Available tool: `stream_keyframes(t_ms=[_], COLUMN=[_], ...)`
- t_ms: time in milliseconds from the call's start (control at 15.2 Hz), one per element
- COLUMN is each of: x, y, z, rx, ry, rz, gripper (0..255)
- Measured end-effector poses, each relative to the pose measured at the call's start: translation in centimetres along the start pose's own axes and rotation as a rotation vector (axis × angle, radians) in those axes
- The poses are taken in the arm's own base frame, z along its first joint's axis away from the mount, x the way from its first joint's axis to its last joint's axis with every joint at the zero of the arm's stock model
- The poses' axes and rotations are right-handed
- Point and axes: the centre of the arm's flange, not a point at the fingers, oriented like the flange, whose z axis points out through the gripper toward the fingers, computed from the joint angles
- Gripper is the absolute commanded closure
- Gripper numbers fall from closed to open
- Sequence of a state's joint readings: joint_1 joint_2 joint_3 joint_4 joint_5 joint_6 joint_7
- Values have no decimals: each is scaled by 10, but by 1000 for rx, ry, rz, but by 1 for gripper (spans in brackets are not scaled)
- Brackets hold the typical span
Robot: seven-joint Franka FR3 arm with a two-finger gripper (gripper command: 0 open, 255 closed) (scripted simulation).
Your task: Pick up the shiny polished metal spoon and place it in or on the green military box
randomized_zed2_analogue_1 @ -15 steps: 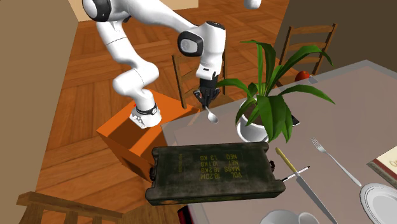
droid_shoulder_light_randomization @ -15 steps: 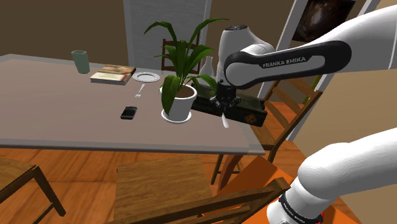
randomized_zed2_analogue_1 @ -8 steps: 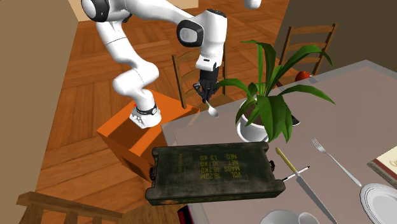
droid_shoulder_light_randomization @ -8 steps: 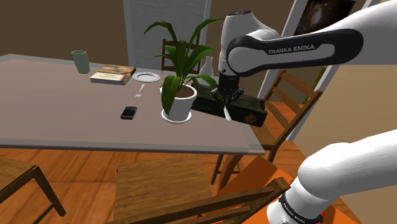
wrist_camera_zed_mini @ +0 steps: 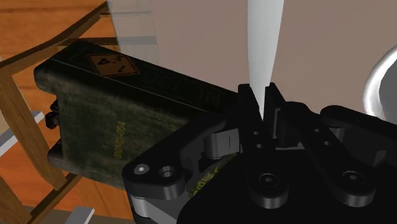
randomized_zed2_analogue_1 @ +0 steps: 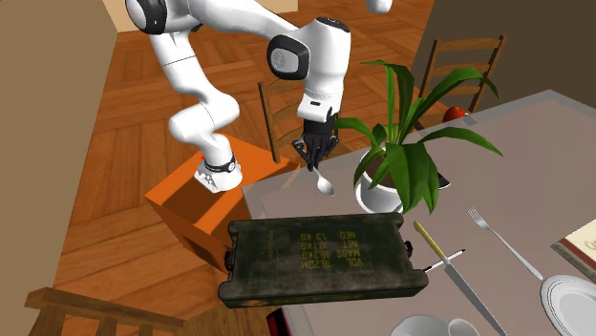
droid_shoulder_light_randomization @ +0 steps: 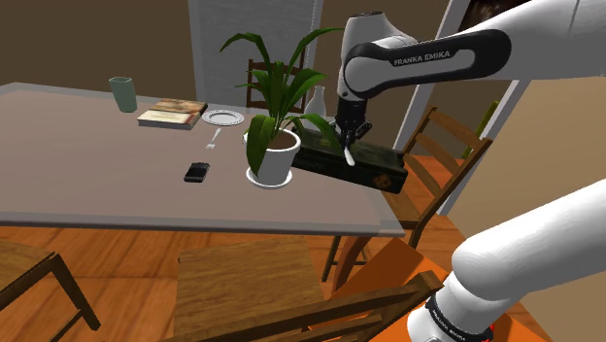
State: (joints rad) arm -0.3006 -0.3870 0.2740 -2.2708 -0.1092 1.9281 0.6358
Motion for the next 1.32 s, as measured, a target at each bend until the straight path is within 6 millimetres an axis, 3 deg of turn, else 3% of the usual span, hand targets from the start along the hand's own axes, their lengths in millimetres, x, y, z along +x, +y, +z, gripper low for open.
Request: stream_keyframes(t_ms=[924,1320], x=[166,169], y=[64,63], z=[29,59], rx=[-1,-1], ry=[0,0], rz=[0,-1], gripper=[255,255])
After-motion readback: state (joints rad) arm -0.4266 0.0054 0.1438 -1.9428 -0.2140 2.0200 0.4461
